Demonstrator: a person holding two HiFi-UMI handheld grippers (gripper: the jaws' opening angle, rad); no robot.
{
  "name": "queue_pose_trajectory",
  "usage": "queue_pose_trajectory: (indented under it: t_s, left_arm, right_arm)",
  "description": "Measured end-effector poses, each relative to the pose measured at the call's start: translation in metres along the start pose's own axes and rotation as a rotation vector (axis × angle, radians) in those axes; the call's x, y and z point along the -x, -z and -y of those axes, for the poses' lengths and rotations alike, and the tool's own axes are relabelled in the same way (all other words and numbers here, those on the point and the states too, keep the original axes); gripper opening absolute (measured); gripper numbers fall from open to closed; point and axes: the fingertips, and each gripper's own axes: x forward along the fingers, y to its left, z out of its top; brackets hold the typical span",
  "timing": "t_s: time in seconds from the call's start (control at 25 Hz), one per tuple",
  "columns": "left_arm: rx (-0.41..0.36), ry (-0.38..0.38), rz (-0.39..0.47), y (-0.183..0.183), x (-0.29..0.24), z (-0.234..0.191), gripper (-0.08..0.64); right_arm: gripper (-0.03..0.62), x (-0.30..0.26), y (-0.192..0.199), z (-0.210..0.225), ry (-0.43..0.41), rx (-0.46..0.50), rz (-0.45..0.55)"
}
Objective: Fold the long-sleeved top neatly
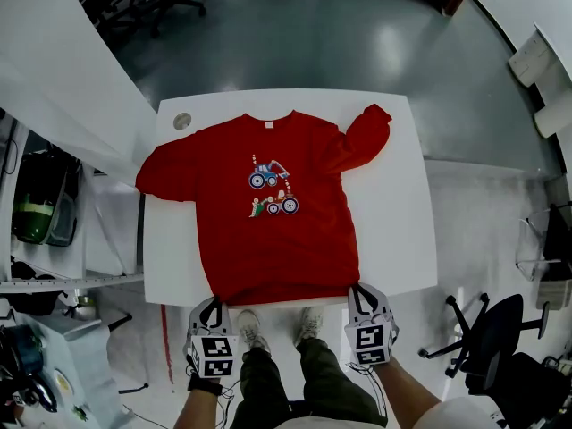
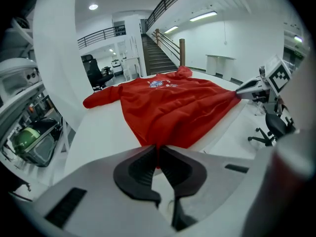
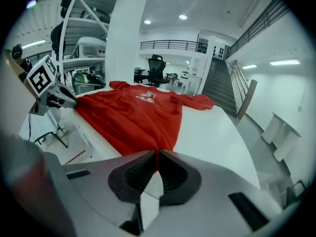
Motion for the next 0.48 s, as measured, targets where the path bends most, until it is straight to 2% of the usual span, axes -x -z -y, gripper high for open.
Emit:
queue_pose_trajectory:
  t_s: [0.24,0.48]
  left_arm:
    - [0.01,0.005,0.038,-0.001,0.0,0.002,0.026]
    - [0.113,0.044,0.13,-0.004,0.012,-0.001,0.029]
  right_arm:
    - [0.034,0.0,0.003,0.0,-0.013,-0.002,-0.01]
    - [0.034,0.003,0.004,0.003,-0.037,-0.006,0.034]
